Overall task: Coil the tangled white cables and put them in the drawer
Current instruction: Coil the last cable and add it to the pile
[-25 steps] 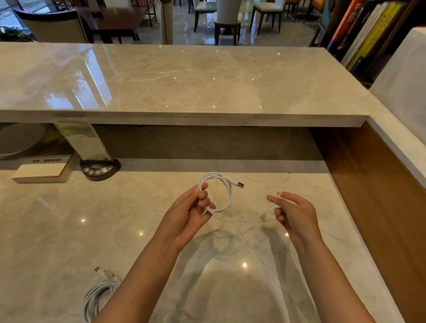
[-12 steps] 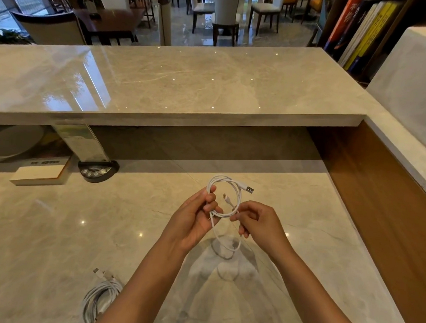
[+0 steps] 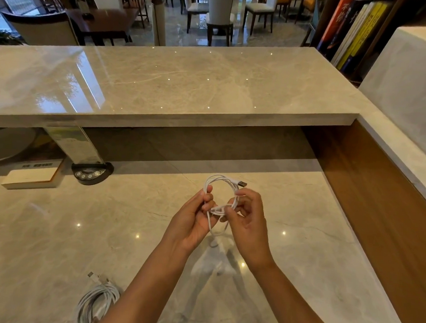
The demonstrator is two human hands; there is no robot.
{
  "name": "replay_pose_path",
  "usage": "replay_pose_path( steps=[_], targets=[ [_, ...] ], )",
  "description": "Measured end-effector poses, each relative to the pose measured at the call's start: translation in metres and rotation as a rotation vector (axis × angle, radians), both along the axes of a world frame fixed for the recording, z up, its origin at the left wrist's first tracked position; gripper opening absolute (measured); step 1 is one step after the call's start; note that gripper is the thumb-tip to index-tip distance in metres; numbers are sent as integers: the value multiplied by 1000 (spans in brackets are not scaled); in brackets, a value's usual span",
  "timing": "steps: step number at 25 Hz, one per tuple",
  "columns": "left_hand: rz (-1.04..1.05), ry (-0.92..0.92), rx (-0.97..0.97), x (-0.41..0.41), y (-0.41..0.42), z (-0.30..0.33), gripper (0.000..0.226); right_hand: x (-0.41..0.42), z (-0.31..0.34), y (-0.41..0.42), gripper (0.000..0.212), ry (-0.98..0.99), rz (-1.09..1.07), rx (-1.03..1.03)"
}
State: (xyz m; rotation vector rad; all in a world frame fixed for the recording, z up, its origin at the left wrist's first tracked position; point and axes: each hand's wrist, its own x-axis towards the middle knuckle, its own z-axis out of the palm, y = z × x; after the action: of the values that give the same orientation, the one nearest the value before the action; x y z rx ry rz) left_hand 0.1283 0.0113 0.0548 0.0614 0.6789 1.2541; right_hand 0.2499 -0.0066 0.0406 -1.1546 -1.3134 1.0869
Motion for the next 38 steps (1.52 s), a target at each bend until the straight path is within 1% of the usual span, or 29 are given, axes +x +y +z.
replay_pose_path(
  steps=[1,4,6,8,11,12,14,15,16,19,20,22,24,25,26,27,28,29,30,31,32,33,34,35,38],
  targets=[
    [0,5,3,0,1,-1,19,0,-1,0,39,-37,-34,57],
    [8,4,-2,-1,2,-1,19,3,-5,3,27,-179,-102,205],
    [17,-5,-13,-2,2,-4,19,6,-5,4,18,-290,-36,245],
    [19,5,-15,-4,1,-8,19,11,-5,5,22,-304,47,230],
    [10,27,-7,-4,1,-9,20,16,-2,7,20,-300,113,181],
    [8,25,-11,-3,1,-8,20,16,-1,6,21,-313,96,169],
    [0,8,-19,-1,1,-7,19,12,4,2,23,-319,-66,176],
    [0,-5,-28,0,1,-8,19,10,9,0,25,-280,-182,173],
    [4,-13,-41,0,1,-10,19,10,16,-1,26,-192,-292,147],
    [38,17,-62,-9,0,-16,21,26,38,7,12,236,-507,17],
    [42,28,-58,-12,-1,-17,20,37,43,12,8,341,-552,-32],
    [7,54,-25,-13,-2,-14,15,57,47,22,8,524,-601,-166],
    [-62,104,27,-9,-5,-11,15,69,44,26,16,697,-560,-321],
    [-94,136,54,-7,-6,-10,17,72,43,27,21,729,-517,-370],
    [-128,176,81,-6,-7,-8,19,73,42,28,24,688,-473,-391],
    [-166,216,109,-6,-8,-6,20,75,41,32,25,547,-426,-385],
    [-210,260,140,-6,-9,-3,21,77,42,36,24,311,-367,-352],
    [-260,307,174,-7,-9,1,22,78,45,42,23,15,-277,-301],
    [-310,358,207,-8,-10,6,23,79,48,48,21,-284,-144,-247],
    [-353,403,237,-8,-9,11,23,78,53,52,19,-531,24,-207],
    [-383,433,257,-9,-8,15,23,76,57,55,19,-706,193,-183],
    [-399,441,265,-9,-7,18,23,74,61,56,21,-799,330,-164],
    [-406,433,263,-10,-6,20,23,71,64,57,24,-811,416,-150],
    [-408,417,255,-10,-5,21,23,68,68,57,25,-762,464,-138],
    [-404,349,202,-9,-5,17,23,59,76,52,35,-447,547,-178]
  ],
)
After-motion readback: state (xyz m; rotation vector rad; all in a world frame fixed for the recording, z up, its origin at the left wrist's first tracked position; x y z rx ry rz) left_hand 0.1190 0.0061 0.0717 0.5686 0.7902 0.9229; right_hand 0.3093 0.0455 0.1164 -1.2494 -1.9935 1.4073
